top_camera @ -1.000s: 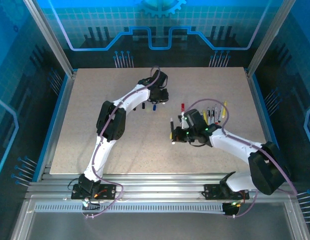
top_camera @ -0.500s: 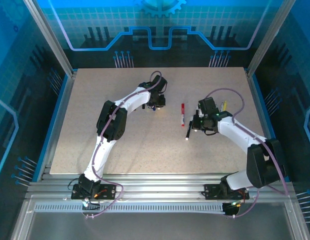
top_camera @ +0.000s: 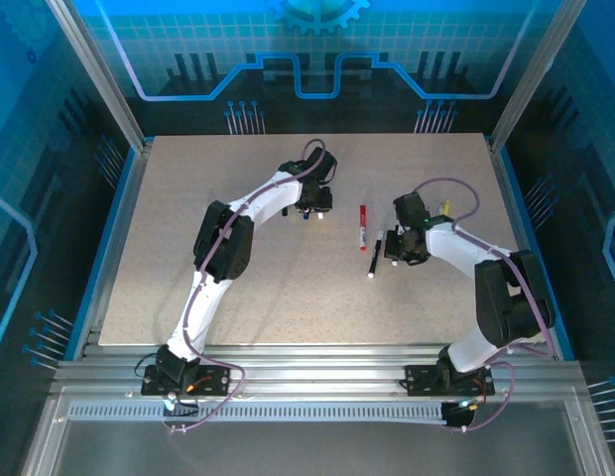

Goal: Open the pen caps

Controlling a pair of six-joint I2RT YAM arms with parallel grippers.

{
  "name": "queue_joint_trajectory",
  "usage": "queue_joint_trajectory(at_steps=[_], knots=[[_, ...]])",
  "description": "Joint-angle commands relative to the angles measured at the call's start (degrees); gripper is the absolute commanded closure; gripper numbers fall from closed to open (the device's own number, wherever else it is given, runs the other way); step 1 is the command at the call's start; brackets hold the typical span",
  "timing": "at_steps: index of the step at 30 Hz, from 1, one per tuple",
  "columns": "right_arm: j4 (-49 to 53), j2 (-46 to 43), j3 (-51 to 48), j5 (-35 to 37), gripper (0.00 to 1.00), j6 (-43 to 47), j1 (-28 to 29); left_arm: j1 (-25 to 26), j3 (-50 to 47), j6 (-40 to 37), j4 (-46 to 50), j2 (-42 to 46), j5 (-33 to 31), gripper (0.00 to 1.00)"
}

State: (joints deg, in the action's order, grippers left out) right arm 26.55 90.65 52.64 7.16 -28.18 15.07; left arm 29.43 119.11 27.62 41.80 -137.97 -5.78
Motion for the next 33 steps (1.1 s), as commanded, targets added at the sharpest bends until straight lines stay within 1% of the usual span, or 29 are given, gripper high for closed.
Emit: queue_joint_trajectory(at_steps=[1, 10, 16, 19, 24, 25, 27, 31, 33], knots=[[0.96, 1.93, 1.74, 1.24, 0.98, 0.54, -0.92, 0.43, 1.88, -1.55, 1.75, -0.19, -0.72, 0.76], [2.0, 4.78, 3.03, 3.08, 0.96, 0.41, -1.01, 0.54, 2.82, -2.01, 2.39, -0.66, -0.77, 0.76], [2.27, 6.54, 3.81, 3.9, 0.91, -0.02, -1.1, 0.45, 3.37, -1.88, 2.76, -1.59, -0.81, 0.76], [2.8, 7.43, 4.44, 4.21, 0.86, -0.29, -1.1, 0.45, 3.54, -1.86, 2.85, -1.83, -0.81, 0.76], [2.63, 7.71, 4.43, 3.92, 0.85, -0.29, -1.07, 0.31, 4.09, -1.81, 3.02, -2.47, -0.77, 0.77], [2.63, 7.56, 4.41, 4.0, 0.85, -0.29, -1.1, 0.32, 4.19, -1.82, 3.09, -2.55, -0.74, 0.78], [2.72, 6.94, 4.29, 3.98, 0.86, -0.29, -1.1, 0.34, 4.25, -2.02, 3.43, -2.48, -0.64, 0.83], [2.58, 5.9, 4.05, 3.76, 0.85, -0.34, -1.1, 0.39, 4.39, -3.35, 4.96, -1.49, 0.78, 0.99], [2.65, 5.69, 4.08, 3.53, 0.85, -0.35, -1.07, 0.35, 4.51, -4.2, 6.26, -0.78, 1.9, 1.0]])
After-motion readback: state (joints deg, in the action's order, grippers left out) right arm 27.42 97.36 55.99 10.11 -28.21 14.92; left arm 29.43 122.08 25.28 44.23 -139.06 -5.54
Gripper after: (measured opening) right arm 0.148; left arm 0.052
